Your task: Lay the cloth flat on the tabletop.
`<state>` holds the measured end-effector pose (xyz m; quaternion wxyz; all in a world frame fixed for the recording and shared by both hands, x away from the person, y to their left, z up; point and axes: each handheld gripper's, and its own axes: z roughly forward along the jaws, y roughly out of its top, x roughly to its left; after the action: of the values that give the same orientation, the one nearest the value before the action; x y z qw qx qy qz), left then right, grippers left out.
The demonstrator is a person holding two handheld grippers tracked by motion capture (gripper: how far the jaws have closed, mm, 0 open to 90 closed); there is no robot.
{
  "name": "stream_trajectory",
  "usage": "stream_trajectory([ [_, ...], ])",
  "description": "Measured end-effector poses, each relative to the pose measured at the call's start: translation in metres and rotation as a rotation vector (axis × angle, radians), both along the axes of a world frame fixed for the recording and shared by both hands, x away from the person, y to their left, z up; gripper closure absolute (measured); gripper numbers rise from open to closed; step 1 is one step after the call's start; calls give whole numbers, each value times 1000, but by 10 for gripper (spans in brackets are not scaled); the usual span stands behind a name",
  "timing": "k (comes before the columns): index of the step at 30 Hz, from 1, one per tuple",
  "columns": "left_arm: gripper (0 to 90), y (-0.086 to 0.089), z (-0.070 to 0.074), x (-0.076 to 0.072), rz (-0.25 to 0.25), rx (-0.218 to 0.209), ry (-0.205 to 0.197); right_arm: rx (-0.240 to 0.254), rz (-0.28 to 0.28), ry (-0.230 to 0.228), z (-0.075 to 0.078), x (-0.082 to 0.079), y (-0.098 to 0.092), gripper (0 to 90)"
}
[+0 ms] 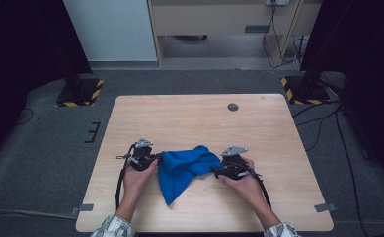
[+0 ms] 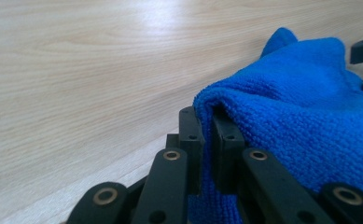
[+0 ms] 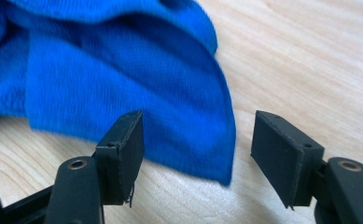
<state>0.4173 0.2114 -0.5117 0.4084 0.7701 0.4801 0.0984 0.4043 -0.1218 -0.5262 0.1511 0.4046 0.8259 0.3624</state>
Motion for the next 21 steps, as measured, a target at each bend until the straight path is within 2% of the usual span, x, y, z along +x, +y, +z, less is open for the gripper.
stream_trajectory([
  [6, 838, 1, -3, 1, 4, 5, 17, -21, 10, 8, -4, 0, 2, 373],
  [10, 835, 1, -4, 2, 2, 15, 18, 13, 10, 12, -2, 1, 0, 384],
  [13, 833, 1, -6, 2, -3, 16, 16, 63, -1, -24, 5, 0, -3, 428],
  [14, 832, 1, -6, 2, -3, 16, 16, 84, -13, -44, 8, 0, -4, 478],
  [15, 832, 0, -6, 2, -5, 17, 16, 84, -13, -44, 8, 0, -4, 478],
  [17, 831, -1, -6, 2, -10, 21, 12, 117, -38, -85, 12, 2, -6, 586],
  [21, 832, -2, -7, 2, -14, 27, 14, 81, -54, -67, 5, 5, -5, 590],
])
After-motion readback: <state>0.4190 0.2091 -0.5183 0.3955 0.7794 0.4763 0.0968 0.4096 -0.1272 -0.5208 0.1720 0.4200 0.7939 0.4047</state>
